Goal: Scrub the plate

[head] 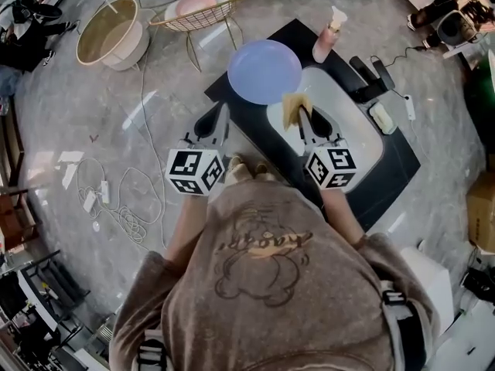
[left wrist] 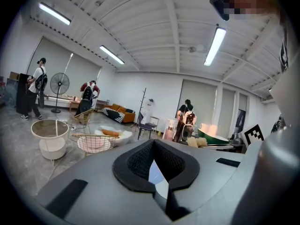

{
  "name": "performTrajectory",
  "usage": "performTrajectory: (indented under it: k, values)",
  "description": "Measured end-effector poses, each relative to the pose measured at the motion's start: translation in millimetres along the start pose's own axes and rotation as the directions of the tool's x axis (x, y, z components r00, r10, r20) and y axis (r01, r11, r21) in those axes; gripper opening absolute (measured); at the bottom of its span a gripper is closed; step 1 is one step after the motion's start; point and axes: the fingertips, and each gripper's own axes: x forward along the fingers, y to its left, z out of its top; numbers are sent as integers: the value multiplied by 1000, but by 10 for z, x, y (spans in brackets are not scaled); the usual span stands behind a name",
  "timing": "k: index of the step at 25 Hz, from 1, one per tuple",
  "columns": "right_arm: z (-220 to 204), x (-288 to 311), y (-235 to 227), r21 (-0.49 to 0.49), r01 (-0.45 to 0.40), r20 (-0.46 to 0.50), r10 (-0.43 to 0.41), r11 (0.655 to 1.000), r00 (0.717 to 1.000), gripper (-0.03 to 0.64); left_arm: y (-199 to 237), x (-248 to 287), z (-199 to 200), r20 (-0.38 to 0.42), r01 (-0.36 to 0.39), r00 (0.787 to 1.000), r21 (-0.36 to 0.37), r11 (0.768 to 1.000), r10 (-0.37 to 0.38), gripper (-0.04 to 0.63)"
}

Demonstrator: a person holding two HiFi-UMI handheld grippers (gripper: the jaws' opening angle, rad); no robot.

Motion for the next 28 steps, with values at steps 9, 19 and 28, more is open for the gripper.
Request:
performTrajectory:
  k: [9,19,28]
  values:
    - [78,87,78,6,45,7,-45,999,999,51,110,173,70,-16,56,998,6,998,-56,18]
    - [135,249,93,2,60,33,-60,998,998,51,276,335,98,-22,60,998,31,998,-60,46]
    - [81,261,-32,7,96,22,-96,995,995,51,321,603,-100,-87,101,991,16,995,-99,235]
